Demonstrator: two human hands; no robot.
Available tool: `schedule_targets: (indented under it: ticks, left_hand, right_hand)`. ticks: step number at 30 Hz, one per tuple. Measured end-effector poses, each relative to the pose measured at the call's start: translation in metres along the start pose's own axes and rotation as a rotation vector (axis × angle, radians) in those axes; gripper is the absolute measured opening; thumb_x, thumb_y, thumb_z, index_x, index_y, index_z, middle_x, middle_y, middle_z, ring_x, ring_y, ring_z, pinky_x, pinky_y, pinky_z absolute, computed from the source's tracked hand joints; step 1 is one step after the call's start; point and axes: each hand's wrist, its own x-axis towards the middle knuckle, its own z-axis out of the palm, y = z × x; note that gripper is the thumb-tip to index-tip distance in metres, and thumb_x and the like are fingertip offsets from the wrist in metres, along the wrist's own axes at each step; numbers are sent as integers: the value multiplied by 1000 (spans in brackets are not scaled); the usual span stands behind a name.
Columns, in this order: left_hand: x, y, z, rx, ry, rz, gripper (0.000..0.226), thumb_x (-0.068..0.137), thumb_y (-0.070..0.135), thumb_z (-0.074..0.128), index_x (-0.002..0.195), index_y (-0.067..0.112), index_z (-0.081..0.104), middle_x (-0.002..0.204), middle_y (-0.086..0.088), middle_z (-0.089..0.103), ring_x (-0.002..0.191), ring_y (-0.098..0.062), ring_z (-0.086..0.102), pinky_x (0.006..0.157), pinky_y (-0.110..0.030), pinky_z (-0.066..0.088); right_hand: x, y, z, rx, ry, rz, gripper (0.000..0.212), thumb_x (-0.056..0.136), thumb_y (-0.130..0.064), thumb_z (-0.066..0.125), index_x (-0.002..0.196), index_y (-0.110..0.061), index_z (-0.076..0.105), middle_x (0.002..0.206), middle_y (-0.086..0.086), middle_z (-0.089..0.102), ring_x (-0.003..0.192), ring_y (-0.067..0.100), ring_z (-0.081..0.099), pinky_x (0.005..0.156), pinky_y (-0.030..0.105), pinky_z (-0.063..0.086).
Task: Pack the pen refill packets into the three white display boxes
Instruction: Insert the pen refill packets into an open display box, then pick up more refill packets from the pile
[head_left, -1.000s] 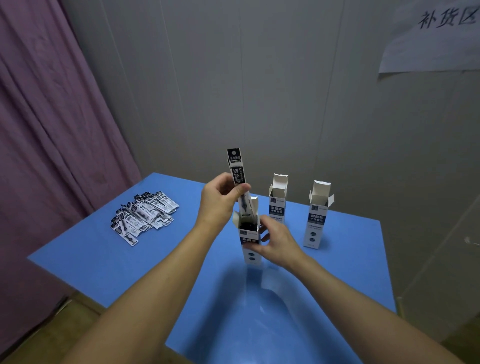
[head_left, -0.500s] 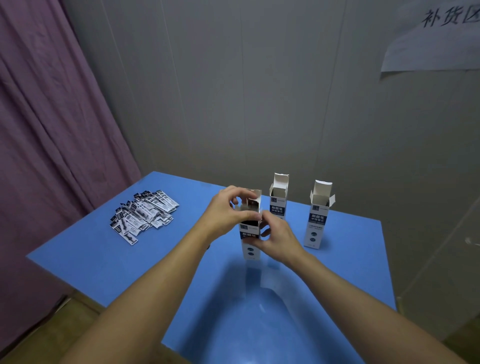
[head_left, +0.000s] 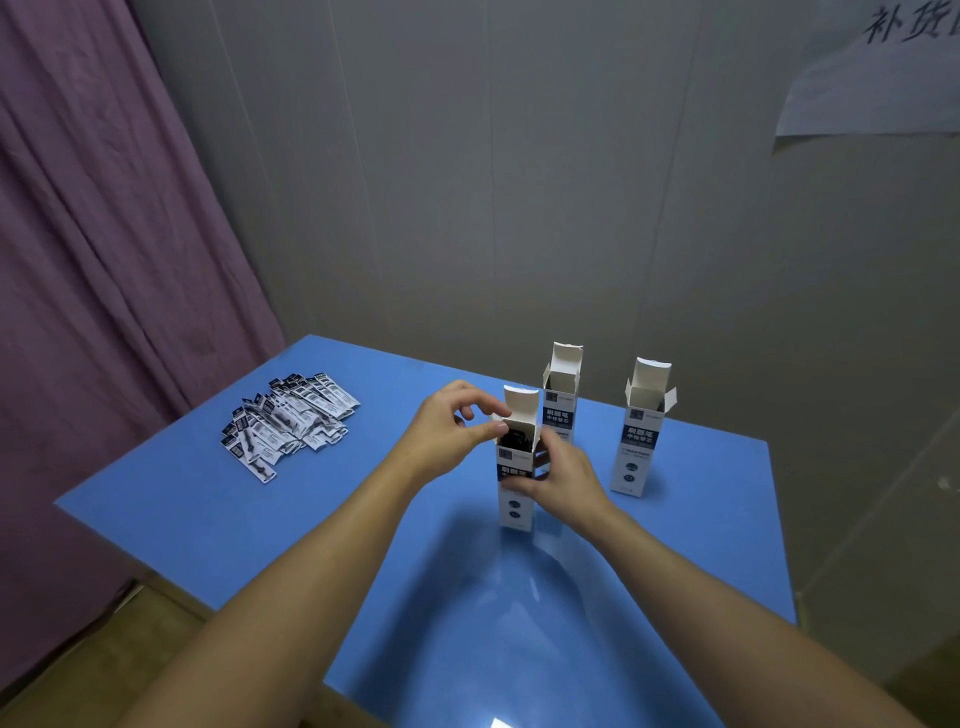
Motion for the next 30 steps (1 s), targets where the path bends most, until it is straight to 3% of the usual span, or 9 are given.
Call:
schedule_targets:
  ticks: [9,13,15,17,20,23,26,30]
  left_hand:
    - [-6,-18,-3,22,58,-128,13,89,18,75,93,30,77,101,13,69,83,-6,60,75,-20,48]
    - [-10,-34,-7,85,59,-236,15,90,18,71,95,32,76,97,6,73,81,-17,60,74,-29,52]
    - [-13,-41,-12,111,80,-298,17,91,18,69,93,33,76,95,0,72,72,-18,57,71,-37,55]
    - [-18,-45,-16,131,110,-335,22,93,13,65,95,32,75,95,2,70,68,-16,55,66,-36,56]
    - [-30,-49,-20,158,129,-366,27,93,6,59,102,26,74,100,3,69,67,-14,58,55,-23,50]
    - [-47,-49,-24,181,144,-394,28,93,6,57,108,24,72,104,2,68,71,-12,60,58,-19,46]
    - [-67,-51,-30,226,178,-390,28,94,7,57,113,24,69,106,2,66,78,-13,58,67,-25,46]
    - [-94,-56,-51,280,208,-405,29,96,10,58,120,24,66,107,4,63,79,-13,59,70,-28,47]
  right_hand:
    - [2,9,-3,-191,-65,145,62,68,-47,87,115,-21,56,105,-8,63,100,14,61,85,33,53]
    - [-6,7,-6,-468,-170,292,52,73,-59,77,99,-18,59,95,-1,62,89,20,62,70,34,53]
    - [-15,4,-9,-564,-249,358,41,79,-56,71,79,-20,52,81,-2,55,75,18,56,55,29,43]
    - [-24,2,-10,-617,-370,410,34,82,-45,67,75,-20,46,78,-2,52,65,15,52,52,25,38]
    - [-34,-1,-4,-545,-556,430,23,82,-34,66,79,-15,54,80,3,61,60,20,58,55,25,48]
    - [-38,-10,9,-484,-648,327,23,82,-35,67,90,-13,61,87,4,63,72,22,62,64,31,54]
    - [-37,-26,25,-461,-598,177,40,88,-38,65,121,-16,57,113,3,59,101,20,58,80,29,50]
    - [-28,-49,53,-418,-490,68,49,89,-36,63,132,-16,47,116,3,62,108,21,59,90,35,51]
